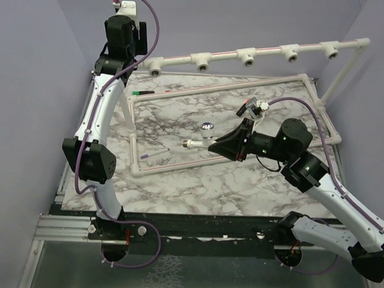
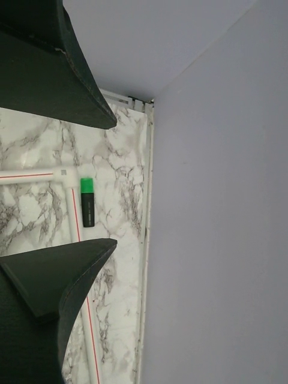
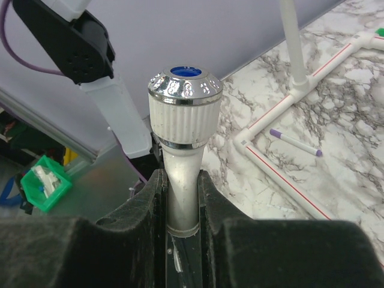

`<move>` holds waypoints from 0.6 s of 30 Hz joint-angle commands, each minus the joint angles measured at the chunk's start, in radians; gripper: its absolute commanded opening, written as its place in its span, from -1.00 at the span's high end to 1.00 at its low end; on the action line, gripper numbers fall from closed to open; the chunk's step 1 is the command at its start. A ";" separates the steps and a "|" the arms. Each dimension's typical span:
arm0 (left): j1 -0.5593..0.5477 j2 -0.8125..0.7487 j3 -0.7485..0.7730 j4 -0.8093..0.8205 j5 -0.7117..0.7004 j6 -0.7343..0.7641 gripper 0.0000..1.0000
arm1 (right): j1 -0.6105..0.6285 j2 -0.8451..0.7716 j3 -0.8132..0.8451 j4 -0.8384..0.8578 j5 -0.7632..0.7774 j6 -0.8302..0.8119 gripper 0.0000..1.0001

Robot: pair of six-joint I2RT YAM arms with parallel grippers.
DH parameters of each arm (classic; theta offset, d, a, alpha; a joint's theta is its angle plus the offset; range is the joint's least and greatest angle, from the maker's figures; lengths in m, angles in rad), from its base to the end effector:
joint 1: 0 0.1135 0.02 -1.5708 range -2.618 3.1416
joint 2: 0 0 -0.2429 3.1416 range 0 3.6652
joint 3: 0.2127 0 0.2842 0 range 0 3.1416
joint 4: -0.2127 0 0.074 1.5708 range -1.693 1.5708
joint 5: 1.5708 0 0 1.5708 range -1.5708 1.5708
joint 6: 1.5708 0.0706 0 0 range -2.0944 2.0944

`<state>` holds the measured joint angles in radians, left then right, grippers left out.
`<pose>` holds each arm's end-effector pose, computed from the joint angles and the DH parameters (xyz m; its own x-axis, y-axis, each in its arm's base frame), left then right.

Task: Install the water faucets

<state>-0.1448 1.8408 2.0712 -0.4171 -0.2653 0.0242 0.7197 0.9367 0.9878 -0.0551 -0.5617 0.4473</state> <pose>0.4788 -0.0511 0.4431 -0.1864 0.0508 -0.9812 -0.1112 0.9912 0.0724 0.1889 0.2156 0.3828 -0.4173 0.1211 -0.9007 -0.8628 0.2584 0.4345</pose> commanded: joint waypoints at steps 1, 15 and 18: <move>0.004 -0.032 -0.034 -0.059 -0.050 0.006 -0.49 | -0.001 0.020 0.052 -0.051 0.080 -0.080 0.99; 0.003 -0.118 -0.154 -0.232 -0.081 -0.102 -0.47 | 0.177 0.113 0.149 -0.051 0.549 -0.297 0.99; 0.002 -0.153 -0.196 -0.249 -0.068 -0.133 -0.45 | 0.221 0.117 0.120 0.029 0.691 -0.337 0.99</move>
<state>-0.1452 1.7519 1.9430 -0.5144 -0.3275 -0.0521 0.8928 1.0550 1.1152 -0.1429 -0.1204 0.1963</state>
